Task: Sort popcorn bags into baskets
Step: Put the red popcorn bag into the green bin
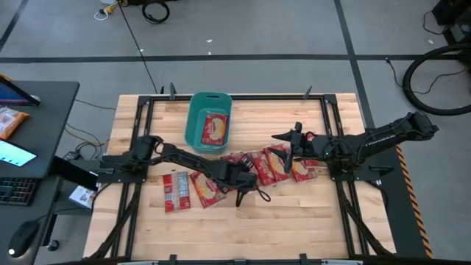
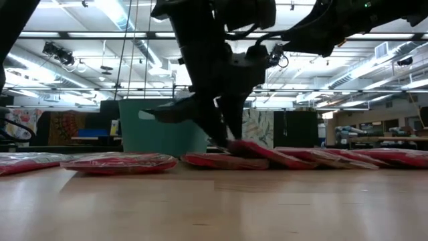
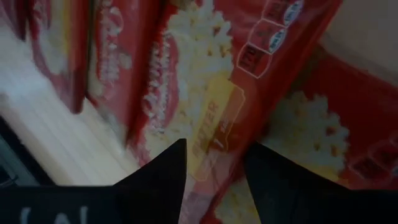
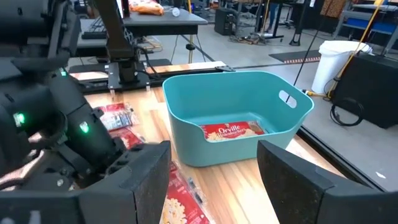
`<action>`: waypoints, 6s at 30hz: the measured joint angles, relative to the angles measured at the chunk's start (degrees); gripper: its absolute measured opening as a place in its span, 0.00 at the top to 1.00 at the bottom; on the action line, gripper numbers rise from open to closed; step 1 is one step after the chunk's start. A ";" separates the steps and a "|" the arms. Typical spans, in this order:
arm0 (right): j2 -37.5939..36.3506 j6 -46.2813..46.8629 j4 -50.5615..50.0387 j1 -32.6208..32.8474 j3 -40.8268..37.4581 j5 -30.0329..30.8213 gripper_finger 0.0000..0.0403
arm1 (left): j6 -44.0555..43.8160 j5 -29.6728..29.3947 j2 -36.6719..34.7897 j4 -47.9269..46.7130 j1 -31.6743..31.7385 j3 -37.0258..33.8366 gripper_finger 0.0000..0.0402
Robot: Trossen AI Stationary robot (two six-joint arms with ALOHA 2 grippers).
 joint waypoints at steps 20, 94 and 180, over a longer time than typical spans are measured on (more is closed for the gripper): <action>0.00 -0.09 0.44 0.00 0.00 -0.02 0.40 | 2.18 -6.26 -5.33 -3.93 -0.90 0.63 0.98; 0.61 -0.54 2.13 0.00 0.00 -1.55 0.40 | -68.73 43.05 -27.10 -19.13 41.36 -7.76 0.69; 2.45 -3.10 6.11 -0.17 -0.04 -1.51 0.40 | -27.28 -1.00 -17.17 -6.07 -19.94 -30.89 0.43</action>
